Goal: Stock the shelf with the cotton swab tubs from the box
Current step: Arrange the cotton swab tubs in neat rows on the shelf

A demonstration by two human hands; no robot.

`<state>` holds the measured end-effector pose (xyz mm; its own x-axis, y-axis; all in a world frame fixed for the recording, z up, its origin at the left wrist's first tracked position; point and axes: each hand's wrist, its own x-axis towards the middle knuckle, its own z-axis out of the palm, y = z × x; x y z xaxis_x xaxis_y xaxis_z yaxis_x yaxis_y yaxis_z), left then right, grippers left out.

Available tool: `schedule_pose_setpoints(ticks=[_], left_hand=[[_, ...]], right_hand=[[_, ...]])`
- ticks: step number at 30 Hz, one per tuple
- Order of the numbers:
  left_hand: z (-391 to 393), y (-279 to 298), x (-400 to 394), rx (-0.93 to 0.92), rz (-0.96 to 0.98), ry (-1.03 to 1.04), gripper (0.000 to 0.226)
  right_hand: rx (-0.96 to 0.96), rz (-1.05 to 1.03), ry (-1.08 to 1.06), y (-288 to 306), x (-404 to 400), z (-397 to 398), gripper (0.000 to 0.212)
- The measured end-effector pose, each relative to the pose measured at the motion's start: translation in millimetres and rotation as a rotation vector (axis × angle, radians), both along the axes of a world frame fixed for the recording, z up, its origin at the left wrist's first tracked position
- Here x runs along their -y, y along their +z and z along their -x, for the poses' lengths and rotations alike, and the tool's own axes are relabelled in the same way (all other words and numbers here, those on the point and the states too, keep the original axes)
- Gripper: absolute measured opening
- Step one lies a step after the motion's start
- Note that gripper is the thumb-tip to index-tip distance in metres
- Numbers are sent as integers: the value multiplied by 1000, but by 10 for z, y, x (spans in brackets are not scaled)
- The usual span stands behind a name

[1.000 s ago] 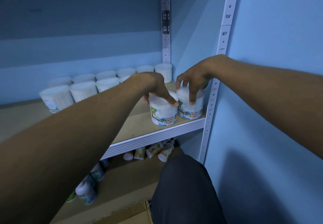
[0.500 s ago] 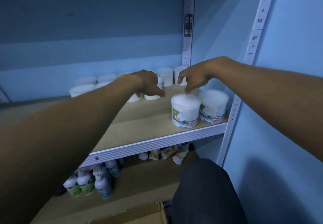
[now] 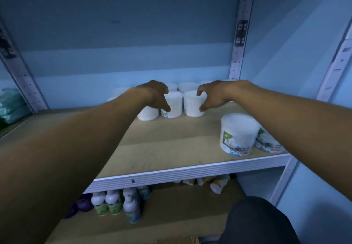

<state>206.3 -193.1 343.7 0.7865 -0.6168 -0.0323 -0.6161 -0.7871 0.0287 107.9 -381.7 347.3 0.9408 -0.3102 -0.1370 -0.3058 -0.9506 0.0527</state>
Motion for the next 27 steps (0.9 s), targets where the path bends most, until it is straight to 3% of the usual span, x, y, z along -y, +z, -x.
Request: schedule_pose_setpoints(ticks=[15,27], left_hand=[[-592,-172,427,-4,25,-62,87],[-808,-305,638,-20,-73,-75,77]], right_hand=[[24,-13,-10,-308,106,-699,93],[32,-4,0,-480,136,-981,88]])
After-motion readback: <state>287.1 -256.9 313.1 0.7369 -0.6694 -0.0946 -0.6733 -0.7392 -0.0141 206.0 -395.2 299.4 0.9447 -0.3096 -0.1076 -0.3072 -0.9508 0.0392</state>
